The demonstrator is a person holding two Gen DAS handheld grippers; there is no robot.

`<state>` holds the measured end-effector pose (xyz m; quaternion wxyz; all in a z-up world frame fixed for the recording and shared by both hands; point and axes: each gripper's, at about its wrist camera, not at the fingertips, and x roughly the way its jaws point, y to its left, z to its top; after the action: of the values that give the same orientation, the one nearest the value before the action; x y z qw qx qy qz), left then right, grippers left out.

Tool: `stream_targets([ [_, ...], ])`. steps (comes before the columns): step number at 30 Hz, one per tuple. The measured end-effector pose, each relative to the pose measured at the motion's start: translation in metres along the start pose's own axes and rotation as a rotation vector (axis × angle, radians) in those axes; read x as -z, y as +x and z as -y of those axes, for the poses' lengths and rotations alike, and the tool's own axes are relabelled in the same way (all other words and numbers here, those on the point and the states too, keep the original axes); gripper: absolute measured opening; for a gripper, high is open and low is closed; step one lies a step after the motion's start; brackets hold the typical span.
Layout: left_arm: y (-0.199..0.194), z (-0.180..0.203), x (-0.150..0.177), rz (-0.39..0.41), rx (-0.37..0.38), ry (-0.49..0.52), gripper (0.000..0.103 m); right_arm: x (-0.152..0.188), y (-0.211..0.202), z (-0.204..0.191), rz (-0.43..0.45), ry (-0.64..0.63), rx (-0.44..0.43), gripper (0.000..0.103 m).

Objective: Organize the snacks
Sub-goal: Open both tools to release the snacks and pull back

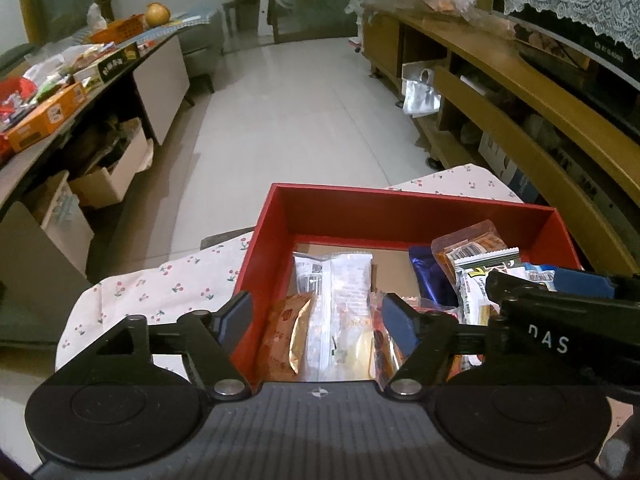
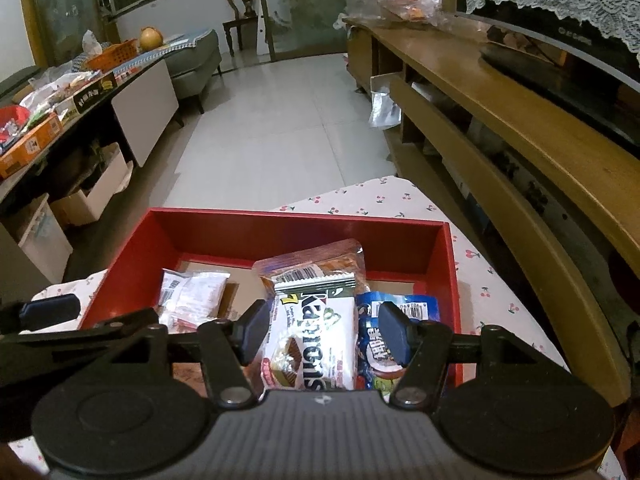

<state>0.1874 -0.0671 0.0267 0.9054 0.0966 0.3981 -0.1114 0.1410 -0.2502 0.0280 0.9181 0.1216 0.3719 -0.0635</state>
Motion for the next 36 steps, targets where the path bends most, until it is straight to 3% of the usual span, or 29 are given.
stream_targets([
  [10, -0.015, -0.01, 0.011, 0.001, 0.002, -0.024, 0.089, 0.007, -0.023, -0.002, 0.029, 0.011, -0.018, 0.074],
  [20, -0.026, -0.007, 0.022, 0.024, -0.075, 0.024, 0.101, 0.014, -0.036, -0.001, 0.038, 0.015, -0.036, 0.075],
  [36, -0.041, -0.013, 0.037, 0.018, -0.03, -0.017, 0.103, 0.03, -0.066, -0.003, 0.069, 0.016, -0.052, 0.077],
])
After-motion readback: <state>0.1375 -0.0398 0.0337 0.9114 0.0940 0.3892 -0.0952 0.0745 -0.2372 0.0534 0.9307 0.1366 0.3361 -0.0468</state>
